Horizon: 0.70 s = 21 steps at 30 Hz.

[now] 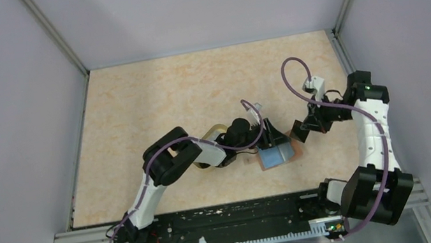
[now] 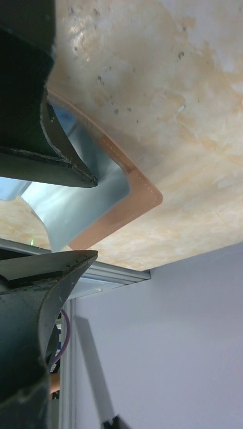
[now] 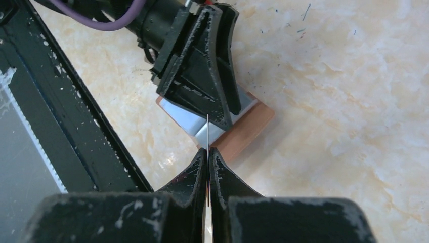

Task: Put the credit cards into the card holder
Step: Insert the credit card into the card holder.

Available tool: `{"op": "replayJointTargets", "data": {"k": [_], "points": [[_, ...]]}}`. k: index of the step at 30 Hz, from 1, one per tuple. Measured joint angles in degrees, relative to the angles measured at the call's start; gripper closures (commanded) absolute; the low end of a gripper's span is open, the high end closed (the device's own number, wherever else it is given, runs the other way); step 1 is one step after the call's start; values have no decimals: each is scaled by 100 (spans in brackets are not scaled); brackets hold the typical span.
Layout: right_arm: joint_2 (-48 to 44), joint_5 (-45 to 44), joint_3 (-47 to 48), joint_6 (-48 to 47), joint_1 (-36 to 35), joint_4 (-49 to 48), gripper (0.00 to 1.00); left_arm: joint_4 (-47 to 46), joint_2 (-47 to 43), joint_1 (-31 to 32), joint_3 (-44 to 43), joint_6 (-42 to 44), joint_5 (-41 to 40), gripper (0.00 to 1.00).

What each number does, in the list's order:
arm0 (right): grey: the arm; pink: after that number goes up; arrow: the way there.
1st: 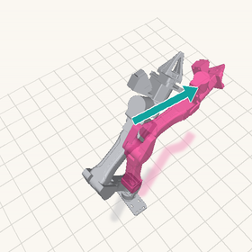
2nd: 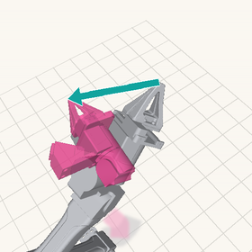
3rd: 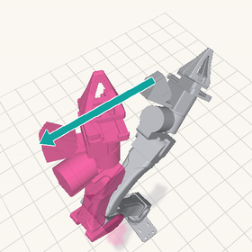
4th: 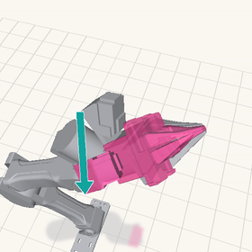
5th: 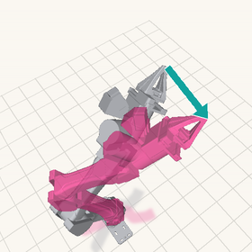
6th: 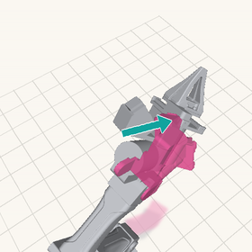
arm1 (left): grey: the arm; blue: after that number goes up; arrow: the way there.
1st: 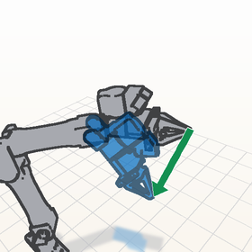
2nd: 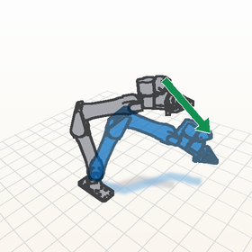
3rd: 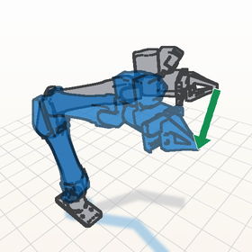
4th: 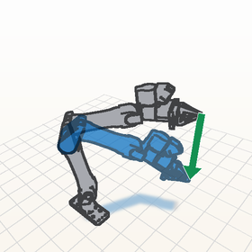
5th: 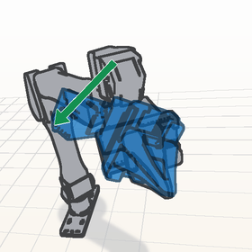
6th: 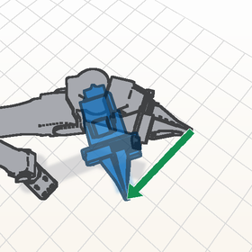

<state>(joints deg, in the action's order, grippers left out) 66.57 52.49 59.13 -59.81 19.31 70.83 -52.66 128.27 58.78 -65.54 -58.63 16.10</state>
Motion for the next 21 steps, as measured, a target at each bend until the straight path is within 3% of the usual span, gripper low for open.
{"op": "replayJointTargets", "data": {"k": [9,21], "points": [[295,-90,-120,-603,-72,448,100,188,234,-4,-225,-142,-243,46],[1113,-354,-555,-101,-540,-306,100,162,234,-4,-234,-223,-511,47]]}}
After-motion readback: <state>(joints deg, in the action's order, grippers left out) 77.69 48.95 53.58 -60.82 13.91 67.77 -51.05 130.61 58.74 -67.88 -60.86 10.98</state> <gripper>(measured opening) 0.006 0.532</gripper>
